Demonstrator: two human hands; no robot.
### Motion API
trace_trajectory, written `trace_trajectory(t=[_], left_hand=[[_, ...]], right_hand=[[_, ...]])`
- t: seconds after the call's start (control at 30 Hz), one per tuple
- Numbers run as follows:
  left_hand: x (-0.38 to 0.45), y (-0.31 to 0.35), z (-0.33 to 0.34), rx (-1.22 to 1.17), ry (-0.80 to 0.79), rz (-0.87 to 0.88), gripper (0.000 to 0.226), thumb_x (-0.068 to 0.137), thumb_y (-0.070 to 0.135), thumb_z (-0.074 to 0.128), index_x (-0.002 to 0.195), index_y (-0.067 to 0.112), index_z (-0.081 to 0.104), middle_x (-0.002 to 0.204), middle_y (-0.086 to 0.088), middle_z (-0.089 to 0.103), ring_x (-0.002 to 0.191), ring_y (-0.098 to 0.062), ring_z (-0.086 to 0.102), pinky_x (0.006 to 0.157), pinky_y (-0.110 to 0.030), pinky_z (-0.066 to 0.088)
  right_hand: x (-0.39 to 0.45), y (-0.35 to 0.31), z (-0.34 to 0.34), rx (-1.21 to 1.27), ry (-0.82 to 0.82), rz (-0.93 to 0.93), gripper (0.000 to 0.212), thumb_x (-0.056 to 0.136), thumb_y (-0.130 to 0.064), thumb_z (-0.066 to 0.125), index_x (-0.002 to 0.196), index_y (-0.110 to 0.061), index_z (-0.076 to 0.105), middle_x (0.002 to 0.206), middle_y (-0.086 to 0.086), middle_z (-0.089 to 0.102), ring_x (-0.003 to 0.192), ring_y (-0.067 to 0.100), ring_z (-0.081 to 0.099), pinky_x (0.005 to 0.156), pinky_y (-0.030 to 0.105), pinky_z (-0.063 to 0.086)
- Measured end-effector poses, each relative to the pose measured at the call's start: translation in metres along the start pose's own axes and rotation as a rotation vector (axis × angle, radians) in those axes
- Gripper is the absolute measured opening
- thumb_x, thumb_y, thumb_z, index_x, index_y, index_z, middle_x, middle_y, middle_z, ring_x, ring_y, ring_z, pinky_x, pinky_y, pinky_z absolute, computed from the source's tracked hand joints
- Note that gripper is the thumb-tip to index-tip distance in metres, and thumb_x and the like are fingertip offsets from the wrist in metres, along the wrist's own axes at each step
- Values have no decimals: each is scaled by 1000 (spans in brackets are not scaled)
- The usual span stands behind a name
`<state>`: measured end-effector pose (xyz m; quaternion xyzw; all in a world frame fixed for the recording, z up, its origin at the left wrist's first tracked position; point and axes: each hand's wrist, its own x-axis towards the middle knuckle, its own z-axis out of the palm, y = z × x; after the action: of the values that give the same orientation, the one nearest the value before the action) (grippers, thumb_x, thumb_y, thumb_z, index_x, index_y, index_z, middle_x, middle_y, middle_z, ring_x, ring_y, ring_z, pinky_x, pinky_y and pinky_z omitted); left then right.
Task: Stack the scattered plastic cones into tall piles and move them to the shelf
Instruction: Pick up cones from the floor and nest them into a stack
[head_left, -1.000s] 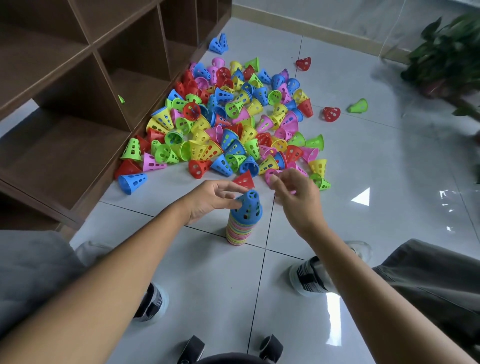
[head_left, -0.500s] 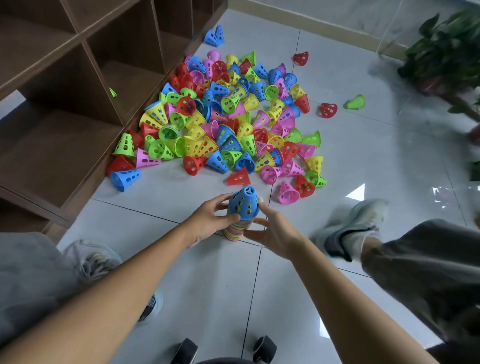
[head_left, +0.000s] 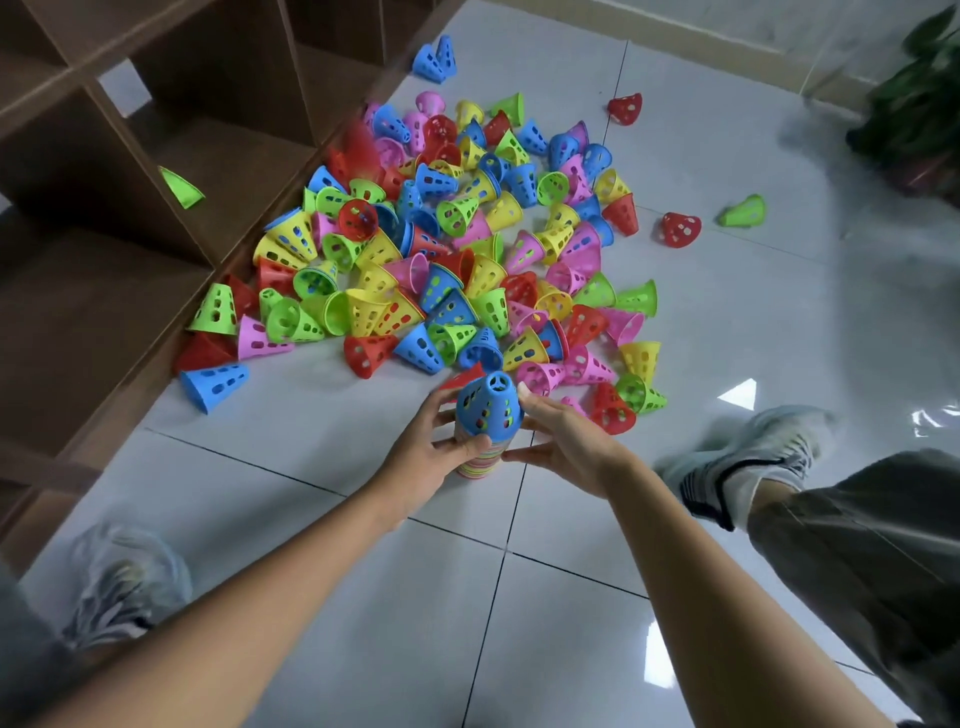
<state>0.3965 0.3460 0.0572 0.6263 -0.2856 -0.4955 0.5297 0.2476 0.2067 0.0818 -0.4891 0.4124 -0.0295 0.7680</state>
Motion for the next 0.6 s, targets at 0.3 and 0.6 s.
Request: trace_trajectory(t=[0.3,0.6], left_hand=[[33,-4,-21,81,-36,-64,75,42,44,97,108,40,62,109,5,69,99,-16,69,83,-28,57],[57,-20,-60,333,241,-133,32,63,46,76,84,23,71,84,-4,75,75,-16,68,77,-35,54]], right_hand=[[25,-25,-40,-174,-151,176,56,85,-57,60,129,-21,60,132,5,63,109,32,69,99,50,52],[75,-42,-60,-627,367,-116,35,96,-45,57,110,-15,69,96,-2,72,82,12,68,83,36,58]])
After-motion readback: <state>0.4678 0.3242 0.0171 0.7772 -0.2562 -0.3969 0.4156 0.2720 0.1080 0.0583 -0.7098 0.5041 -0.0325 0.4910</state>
